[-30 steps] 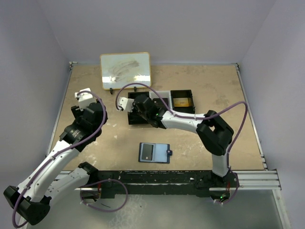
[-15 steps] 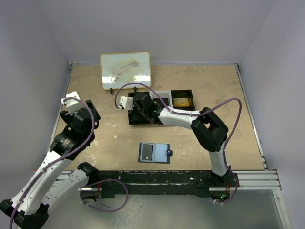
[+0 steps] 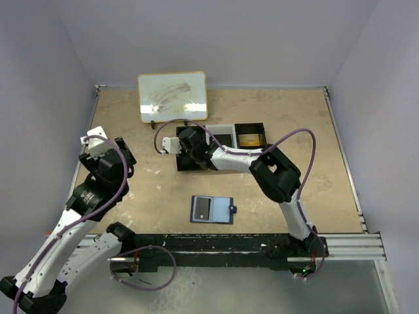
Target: Take the credit cards out of the card holder
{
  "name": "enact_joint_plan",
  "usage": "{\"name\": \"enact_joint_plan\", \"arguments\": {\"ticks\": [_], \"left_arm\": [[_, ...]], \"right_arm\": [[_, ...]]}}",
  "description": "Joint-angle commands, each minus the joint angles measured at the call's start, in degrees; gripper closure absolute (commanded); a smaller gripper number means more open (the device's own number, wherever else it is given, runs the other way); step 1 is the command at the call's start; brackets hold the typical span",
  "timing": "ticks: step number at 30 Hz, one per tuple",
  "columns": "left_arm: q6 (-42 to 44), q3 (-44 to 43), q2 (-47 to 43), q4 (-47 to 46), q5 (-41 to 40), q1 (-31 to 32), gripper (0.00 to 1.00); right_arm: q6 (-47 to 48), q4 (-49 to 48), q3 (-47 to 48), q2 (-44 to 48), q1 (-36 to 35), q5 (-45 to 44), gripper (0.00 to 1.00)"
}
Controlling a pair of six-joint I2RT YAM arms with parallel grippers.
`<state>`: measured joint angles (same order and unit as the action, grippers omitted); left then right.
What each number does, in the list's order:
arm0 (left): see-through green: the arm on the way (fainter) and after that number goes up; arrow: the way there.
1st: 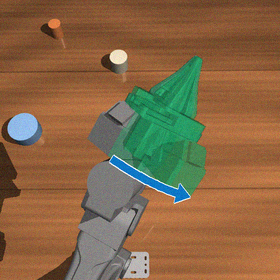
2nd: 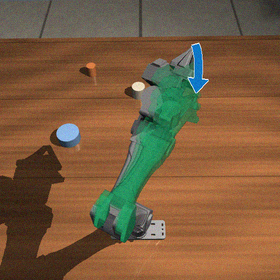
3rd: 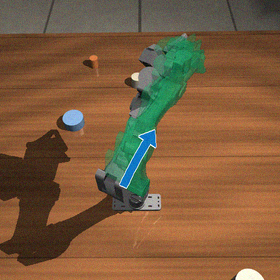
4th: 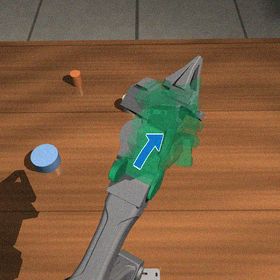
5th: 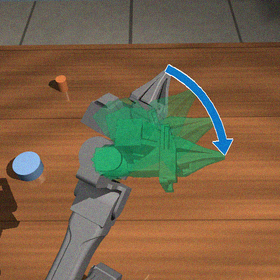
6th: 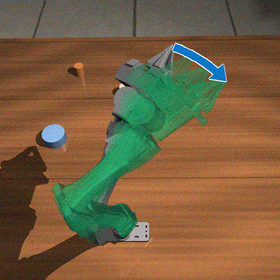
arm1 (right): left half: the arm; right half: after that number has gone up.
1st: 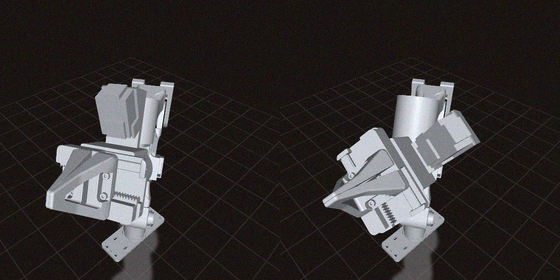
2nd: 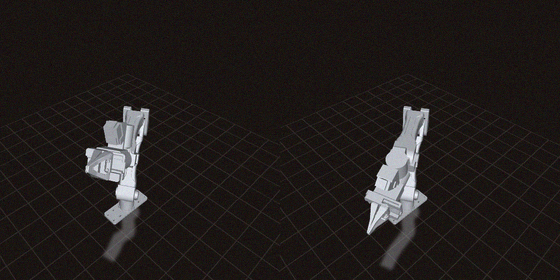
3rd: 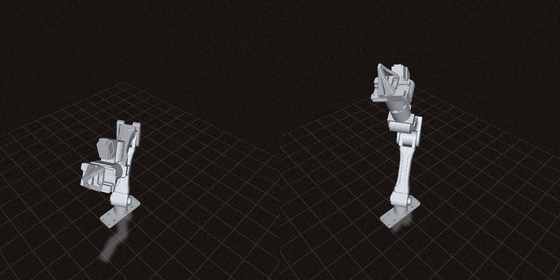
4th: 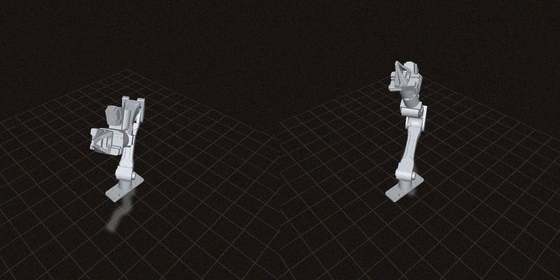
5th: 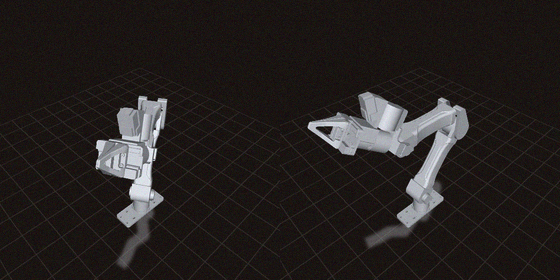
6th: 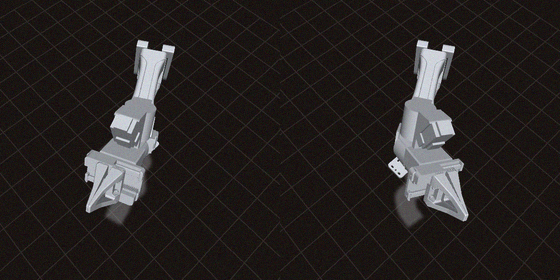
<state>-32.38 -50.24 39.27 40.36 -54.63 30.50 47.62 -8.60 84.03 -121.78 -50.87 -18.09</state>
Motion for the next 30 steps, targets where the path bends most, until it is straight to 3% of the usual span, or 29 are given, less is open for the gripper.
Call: {"name": "enact_joint_plan", "arguments": {"ticks": [1,9,15,30], "left_arm": [[-0.96,-0.43,-0.25,-0.29,-1.65,-0.4,0.26],[-0.57,-0.37,-0.03,-0.72,-1.01,-0.44,0.25],[-0.34,-0.3,0.6,-0.79,-0.57,-0.49,0.25],[0.01,-0.29,2.3,-0.9,0.31,-0.51,0.25]], "right_arm": [[3.42,-0.81,2.42,-0.77,0.34,-2.53,0.99],[5.03,-0.8,2.79,-2.37,0.42,-2.65,0.91],[3.61,0.12,2.37,-1.24,0.56,-0.45,0.56],[-2.77,1.82,1.88,4.75,1.83,6.59,0.48]]}}
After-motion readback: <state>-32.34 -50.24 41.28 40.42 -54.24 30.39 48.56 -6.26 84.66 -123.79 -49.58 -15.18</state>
